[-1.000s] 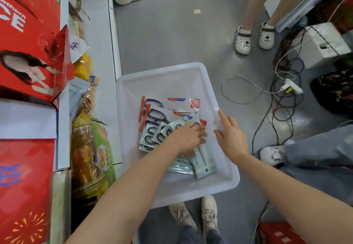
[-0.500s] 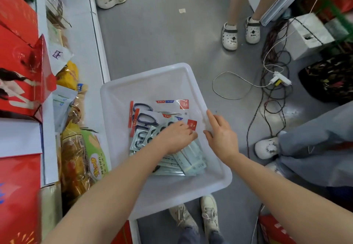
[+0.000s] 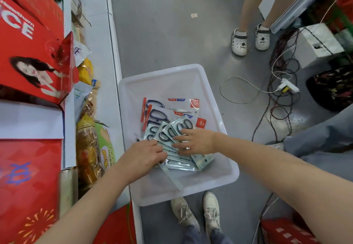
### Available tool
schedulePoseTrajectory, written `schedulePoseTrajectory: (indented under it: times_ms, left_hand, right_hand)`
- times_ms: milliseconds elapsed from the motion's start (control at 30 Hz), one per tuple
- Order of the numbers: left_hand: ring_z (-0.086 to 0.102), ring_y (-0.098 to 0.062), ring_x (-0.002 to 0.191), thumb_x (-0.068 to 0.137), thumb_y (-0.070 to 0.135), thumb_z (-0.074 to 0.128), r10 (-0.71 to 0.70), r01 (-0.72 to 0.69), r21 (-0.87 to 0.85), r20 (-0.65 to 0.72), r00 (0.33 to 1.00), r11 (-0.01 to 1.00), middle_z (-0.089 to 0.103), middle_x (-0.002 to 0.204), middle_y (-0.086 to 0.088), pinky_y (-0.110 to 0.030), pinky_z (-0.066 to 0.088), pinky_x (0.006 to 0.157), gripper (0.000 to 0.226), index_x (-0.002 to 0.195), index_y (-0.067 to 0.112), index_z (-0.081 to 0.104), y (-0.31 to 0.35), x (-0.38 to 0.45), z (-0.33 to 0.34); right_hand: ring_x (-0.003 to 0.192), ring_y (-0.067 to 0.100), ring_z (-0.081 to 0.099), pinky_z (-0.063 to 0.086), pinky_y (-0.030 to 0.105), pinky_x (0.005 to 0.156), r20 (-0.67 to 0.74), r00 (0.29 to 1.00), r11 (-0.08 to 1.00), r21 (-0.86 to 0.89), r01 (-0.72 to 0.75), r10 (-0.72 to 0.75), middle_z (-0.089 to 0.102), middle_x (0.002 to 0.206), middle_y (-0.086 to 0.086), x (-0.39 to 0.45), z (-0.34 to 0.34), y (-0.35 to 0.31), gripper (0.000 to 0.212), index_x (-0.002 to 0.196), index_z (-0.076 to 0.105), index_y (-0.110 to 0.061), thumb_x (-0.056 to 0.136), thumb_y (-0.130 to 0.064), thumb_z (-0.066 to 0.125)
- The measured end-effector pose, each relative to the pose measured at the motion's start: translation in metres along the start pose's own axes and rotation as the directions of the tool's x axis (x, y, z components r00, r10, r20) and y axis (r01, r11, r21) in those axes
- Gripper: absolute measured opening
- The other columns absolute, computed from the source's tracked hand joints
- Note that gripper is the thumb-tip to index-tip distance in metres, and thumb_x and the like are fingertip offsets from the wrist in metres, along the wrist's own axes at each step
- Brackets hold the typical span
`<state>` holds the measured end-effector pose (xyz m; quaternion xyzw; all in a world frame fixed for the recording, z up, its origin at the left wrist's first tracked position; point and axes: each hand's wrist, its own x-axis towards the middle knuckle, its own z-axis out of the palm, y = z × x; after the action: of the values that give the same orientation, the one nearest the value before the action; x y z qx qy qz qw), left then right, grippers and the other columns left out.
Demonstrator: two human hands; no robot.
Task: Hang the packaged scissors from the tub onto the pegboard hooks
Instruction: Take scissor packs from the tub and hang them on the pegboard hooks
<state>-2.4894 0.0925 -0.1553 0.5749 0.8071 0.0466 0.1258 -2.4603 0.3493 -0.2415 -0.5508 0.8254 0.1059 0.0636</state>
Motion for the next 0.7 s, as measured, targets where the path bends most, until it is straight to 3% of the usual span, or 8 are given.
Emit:
schedulePoseTrajectory:
  times_ms: [133, 267, 400, 467, 567, 633, 700]
  left_hand:
    - [0.055, -0.015, 0.071, 0.065, 0.012, 0.083, -0.069, 0.065, -0.051, -0.092, 0.993, 0.997, 0.061, 0.075, 0.010, -0.028, 0.041, 0.053, 0.029, 0.079, 0.026, 0.062, 0.006, -0.010, 0.004]
    - [0.057, -0.015, 0.077, 0.072, 0.014, 0.079, -0.124, 0.100, -0.141, -0.175, 0.977, 0.985, 0.065, 0.084, 0.010, -0.030, 0.049, 0.058, 0.025, 0.085, 0.026, 0.062, 0.005, -0.016, 0.010]
    - [0.059, -0.010, 0.080, 0.072, 0.016, 0.083, -0.296, 0.210, -0.299, -0.284, 0.912, 0.931, 0.066, 0.086, 0.014, -0.024, 0.048, 0.061, 0.024, 0.086, 0.026, 0.067, 0.003, -0.021, 0.009]
    - [0.060, -0.003, 0.082, 0.075, 0.016, 0.083, -0.491, 0.293, -0.521, -0.297, 0.819, 0.802, 0.066, 0.086, 0.017, -0.021, 0.050, 0.067, 0.021, 0.086, 0.027, 0.069, 0.005, -0.023, 0.005]
    - [0.063, -0.004, 0.074, 0.078, 0.018, 0.081, -0.796, 0.356, -0.833, -0.153, 0.585, 0.423, 0.067, 0.077, 0.017, -0.016, 0.049, 0.066, 0.024, 0.082, 0.037, 0.067, 0.009, -0.022, -0.005]
    - [0.067, -0.006, 0.073, 0.079, 0.022, 0.080, -0.909, 0.360, -0.903, -0.072, 0.410, 0.234, 0.071, 0.076, 0.015, -0.026, 0.057, 0.068, 0.026, 0.084, 0.042, 0.065, 0.005, -0.018, -0.008]
    - [0.071, -0.009, 0.084, 0.081, 0.020, 0.078, -0.957, 0.286, -0.955, 0.004, 0.290, 0.083, 0.075, 0.087, 0.013, -0.038, 0.060, 0.077, 0.025, 0.092, 0.040, 0.068, 0.000, -0.017, -0.009]
  right_hand:
    - [0.121, 0.037, 0.051, 0.028, 0.048, 0.113, -0.004, 0.999, 0.999, -0.019, 0.046, -0.047, 0.061, 0.120, 0.014, 0.008, 0.009, 0.000, 0.027, 0.117, 0.061, -0.009, 0.100, -0.008, 0.040]
    - [0.113, 0.034, 0.053, 0.026, 0.048, 0.115, -0.009, 0.991, 0.991, 0.013, 0.135, -0.134, 0.061, 0.116, 0.010, 0.017, 0.010, 0.012, 0.031, 0.118, 0.059, -0.010, 0.088, -0.003, 0.057]
    - [0.095, 0.032, 0.059, 0.043, 0.046, 0.102, -0.091, 0.989, 0.990, 0.074, 0.121, -0.114, 0.066, 0.102, 0.012, 0.022, 0.004, 0.033, 0.027, 0.107, 0.064, -0.006, 0.081, 0.000, 0.066]
    - [0.086, 0.030, 0.061, 0.052, 0.042, 0.087, -0.088, 0.995, 0.986, 0.154, 0.055, -0.042, 0.066, 0.093, 0.010, 0.026, -0.003, 0.039, 0.030, 0.099, 0.065, -0.007, 0.073, -0.007, 0.078]
    - [0.089, 0.028, 0.062, 0.049, 0.037, 0.082, -0.018, 0.974, 0.943, 0.253, -0.215, 0.227, 0.068, 0.097, 0.007, 0.034, -0.011, 0.045, 0.048, 0.111, 0.067, -0.011, 0.068, -0.026, 0.083]
    - [0.095, 0.029, 0.063, 0.046, 0.035, 0.080, 0.040, 0.862, 0.758, 0.457, -0.465, 0.505, 0.068, 0.104, 0.008, 0.039, -0.022, 0.047, 0.050, 0.120, 0.064, -0.012, 0.075, -0.029, 0.078]
    - [0.106, 0.028, 0.061, 0.045, 0.033, 0.083, 0.185, 0.685, 0.459, 0.619, -0.638, 0.704, 0.067, 0.114, 0.007, 0.044, -0.031, 0.045, 0.045, 0.126, 0.060, -0.018, 0.084, -0.029, 0.071]
